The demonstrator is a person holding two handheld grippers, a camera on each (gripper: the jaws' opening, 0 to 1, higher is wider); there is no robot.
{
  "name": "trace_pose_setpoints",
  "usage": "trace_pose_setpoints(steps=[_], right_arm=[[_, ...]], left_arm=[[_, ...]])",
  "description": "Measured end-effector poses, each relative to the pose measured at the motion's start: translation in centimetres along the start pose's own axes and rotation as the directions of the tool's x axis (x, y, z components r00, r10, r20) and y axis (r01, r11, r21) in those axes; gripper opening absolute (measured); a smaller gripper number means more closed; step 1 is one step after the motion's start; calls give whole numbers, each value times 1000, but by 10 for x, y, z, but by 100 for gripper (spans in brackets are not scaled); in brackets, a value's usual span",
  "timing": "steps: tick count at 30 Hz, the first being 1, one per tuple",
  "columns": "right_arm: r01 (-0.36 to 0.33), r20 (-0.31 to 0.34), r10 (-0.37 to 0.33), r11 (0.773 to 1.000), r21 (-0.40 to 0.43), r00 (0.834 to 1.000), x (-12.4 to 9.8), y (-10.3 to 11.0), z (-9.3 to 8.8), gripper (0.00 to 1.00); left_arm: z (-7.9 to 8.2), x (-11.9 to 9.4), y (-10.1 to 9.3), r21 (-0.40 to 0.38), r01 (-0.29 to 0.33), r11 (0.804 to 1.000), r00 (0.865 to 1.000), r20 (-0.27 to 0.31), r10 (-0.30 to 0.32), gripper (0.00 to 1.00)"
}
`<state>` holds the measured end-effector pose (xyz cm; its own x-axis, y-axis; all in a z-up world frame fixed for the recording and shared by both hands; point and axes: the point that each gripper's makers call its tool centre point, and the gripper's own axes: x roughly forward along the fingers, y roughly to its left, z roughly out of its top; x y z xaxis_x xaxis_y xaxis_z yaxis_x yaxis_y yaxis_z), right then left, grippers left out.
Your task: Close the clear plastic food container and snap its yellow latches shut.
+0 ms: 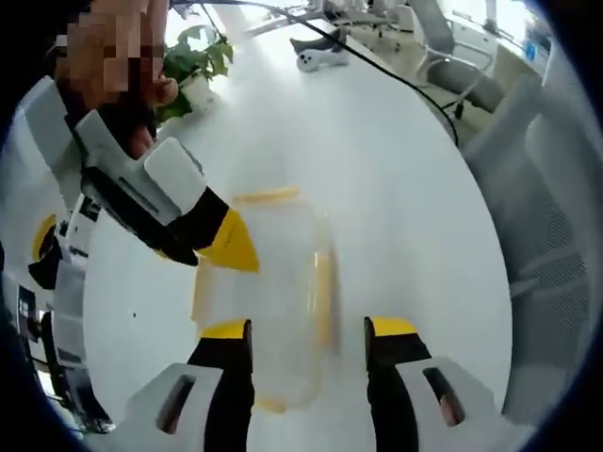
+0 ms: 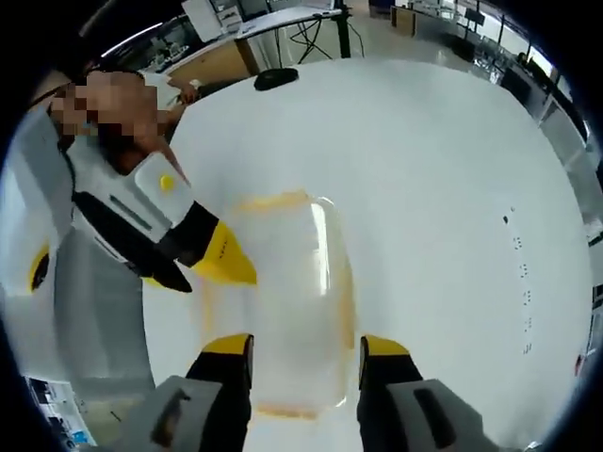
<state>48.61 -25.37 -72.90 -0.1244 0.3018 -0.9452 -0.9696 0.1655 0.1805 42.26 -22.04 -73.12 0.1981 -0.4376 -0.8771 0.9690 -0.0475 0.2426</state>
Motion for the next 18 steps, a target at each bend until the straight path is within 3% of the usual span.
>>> trace_pose_setpoints(steps=[18], right_arm=[[31,13,-31,1000,2,999,-4,9,-20,51]], left_arm=[[-12,-6,8,-6,18,1000,1000,-17,-18,51]])
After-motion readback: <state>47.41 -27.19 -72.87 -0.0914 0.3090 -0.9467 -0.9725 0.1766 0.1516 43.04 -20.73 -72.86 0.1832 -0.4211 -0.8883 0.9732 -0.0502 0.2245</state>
